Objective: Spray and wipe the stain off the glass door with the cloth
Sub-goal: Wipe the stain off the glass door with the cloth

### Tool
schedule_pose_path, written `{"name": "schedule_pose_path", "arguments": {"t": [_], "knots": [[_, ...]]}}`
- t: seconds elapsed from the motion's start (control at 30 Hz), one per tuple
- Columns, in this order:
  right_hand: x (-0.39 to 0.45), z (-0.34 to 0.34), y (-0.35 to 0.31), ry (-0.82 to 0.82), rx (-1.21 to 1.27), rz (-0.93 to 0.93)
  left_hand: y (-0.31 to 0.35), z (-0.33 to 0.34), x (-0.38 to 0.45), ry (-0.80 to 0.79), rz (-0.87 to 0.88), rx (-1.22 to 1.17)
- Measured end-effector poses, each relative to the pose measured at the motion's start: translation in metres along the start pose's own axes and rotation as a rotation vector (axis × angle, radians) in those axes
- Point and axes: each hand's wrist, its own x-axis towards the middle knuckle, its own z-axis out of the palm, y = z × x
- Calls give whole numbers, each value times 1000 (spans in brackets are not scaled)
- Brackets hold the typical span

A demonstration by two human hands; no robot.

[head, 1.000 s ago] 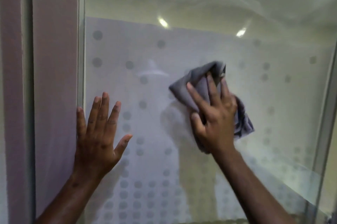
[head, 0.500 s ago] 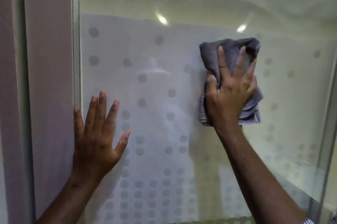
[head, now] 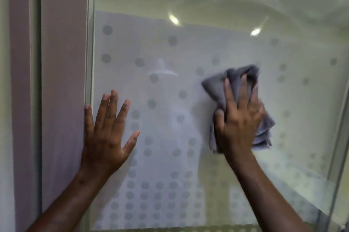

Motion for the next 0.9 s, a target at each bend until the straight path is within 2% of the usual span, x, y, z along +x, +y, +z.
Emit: {"name": "schedule_pose_path", "arguments": {"t": [0.1, 0.2, 0.33, 0.5, 0.6, 0.73, 0.9], "knots": [[59, 3, -29, 26, 80, 179, 1, -1, 1, -14, -6, 2], [66, 5, -41, 17, 109, 185, 3, -2, 2, -27, -6, -7], [9, 5, -39, -9, 88, 1, 2, -5, 3, -52, -2, 0], [-127, 6, -34, -118, 163, -240, 2, -11, 2, -93, 12, 1], [-155, 11, -55, -145, 110, -295, 1, -13, 2, -112, 40, -40], [-100, 20, -99, -95, 129, -287, 0, -15, 2, -118, 42, -98], [31, 19, -142, 4, 191, -126, 1, -14, 3, -122, 51, -20]]}}
